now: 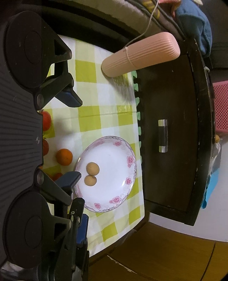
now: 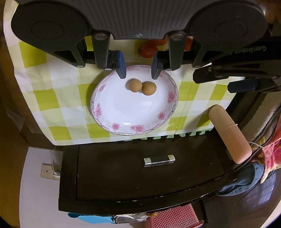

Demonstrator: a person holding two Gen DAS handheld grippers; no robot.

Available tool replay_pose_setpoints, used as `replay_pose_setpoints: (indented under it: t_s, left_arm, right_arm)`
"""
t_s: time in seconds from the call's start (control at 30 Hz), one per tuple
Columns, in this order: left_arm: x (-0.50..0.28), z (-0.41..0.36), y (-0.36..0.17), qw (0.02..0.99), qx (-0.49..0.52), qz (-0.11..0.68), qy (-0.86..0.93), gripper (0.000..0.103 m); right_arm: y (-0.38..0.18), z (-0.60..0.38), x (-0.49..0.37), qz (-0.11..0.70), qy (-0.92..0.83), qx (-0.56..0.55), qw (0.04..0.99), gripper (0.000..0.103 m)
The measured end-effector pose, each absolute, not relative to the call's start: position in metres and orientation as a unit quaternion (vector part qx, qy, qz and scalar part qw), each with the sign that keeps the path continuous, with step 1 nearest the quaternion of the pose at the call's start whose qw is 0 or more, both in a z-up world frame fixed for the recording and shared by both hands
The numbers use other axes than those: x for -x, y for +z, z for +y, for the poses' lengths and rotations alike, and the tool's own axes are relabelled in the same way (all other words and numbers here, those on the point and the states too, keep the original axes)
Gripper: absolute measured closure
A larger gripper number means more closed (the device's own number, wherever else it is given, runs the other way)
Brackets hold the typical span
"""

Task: Organize fruits
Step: 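Move both open grippers back toward the remaining fruit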

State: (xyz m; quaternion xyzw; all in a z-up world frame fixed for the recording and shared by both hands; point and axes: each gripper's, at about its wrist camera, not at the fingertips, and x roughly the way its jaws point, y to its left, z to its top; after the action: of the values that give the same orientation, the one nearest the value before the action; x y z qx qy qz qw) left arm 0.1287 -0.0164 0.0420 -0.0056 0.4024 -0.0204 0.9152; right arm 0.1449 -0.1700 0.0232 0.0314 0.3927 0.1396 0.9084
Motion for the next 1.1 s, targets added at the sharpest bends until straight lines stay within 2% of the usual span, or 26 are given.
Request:
replay_pose_setpoints:
  t_s: [0.63,1.1]
  left_arm:
    - [-0.102,0.006,0.031,0.903,0.016,0.429,0.003,0.018]
    - [-0.097,0.023,0.020,0.882,0.057,0.467,0.010,0.018]
  right_arm:
    - [0.014,-0.161,-0.124,0.411,0.144,-0.020,0.900,0.073]
    - [-0.007,-0.154,-0.131,0.459,0.152,-0.036,0.875,0.072]
